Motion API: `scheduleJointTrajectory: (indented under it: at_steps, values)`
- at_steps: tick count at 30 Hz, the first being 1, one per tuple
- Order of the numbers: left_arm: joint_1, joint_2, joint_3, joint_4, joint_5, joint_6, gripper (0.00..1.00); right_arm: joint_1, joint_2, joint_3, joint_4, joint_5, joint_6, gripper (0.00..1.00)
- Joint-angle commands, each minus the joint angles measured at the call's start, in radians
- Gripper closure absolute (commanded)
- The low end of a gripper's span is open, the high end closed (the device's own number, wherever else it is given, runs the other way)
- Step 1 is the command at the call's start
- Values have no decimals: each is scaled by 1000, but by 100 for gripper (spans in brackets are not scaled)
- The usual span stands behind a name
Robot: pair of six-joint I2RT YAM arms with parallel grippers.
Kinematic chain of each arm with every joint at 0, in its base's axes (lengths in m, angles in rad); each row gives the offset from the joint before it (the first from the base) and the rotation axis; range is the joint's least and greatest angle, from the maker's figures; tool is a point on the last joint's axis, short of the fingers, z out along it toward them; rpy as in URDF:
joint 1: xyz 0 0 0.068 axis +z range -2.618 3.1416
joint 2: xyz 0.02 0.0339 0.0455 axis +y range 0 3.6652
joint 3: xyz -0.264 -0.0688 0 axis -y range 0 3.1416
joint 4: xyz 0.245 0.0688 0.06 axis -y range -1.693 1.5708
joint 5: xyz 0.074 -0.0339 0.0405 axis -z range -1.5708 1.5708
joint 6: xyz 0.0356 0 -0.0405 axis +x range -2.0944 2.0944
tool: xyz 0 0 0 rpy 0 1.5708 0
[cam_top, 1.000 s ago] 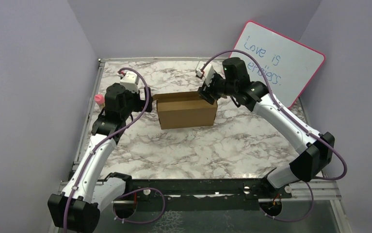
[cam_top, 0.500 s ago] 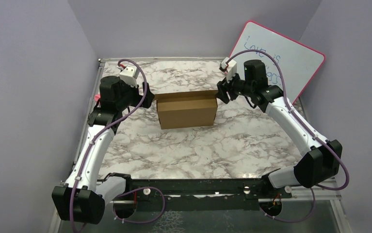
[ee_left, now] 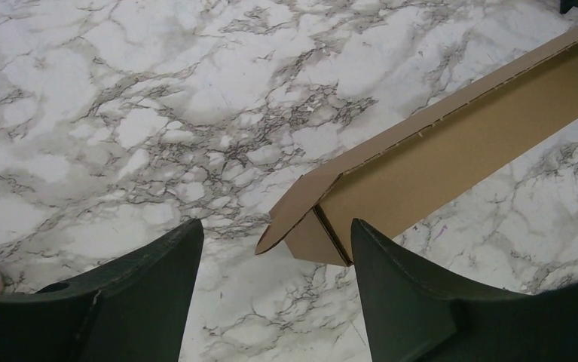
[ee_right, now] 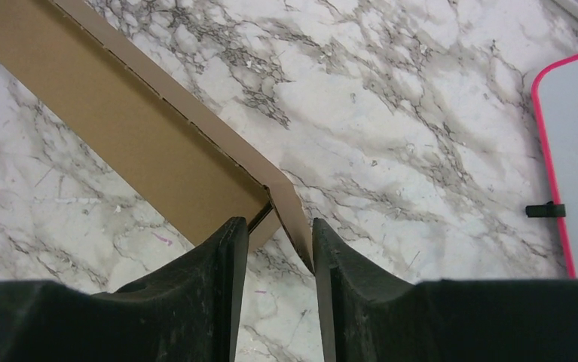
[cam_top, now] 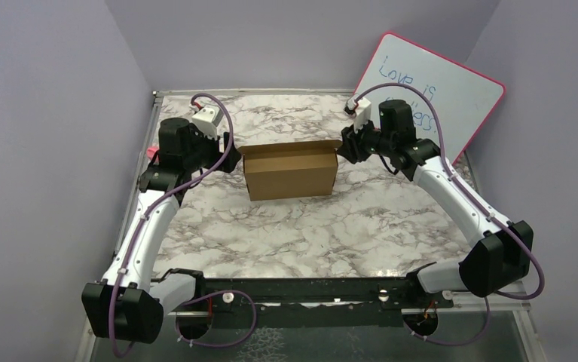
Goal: Fold the paper box
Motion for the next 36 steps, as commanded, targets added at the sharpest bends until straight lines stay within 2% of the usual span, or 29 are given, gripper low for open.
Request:
scheduleJointTrajectory:
  at_steps: [1,3,8,14,23,29,36]
  values:
    - [-6,14,30,-16,-3,23,29,-3,-16,-9,49,51,50,63]
    - [-8,25,31,-15,20,23,31,-4,-15,-10,51,56,57,69]
    - [-9,41,40,-19,53,15,38,-4,-28,-15,55,37,66,74]
    - [-9,47,41,-24,85,1,46,-3,-16,-13,53,4,81,86]
    - [-13,48,42,-26,98,-12,51,-4,-12,-5,24,-34,100,89]
    - [-20,52,53,-24,145,-67,61,-4,-23,-5,31,-44,126,89]
    - [-32,16,41,-26,140,-121,66,-4,-24,-9,30,-46,176,89]
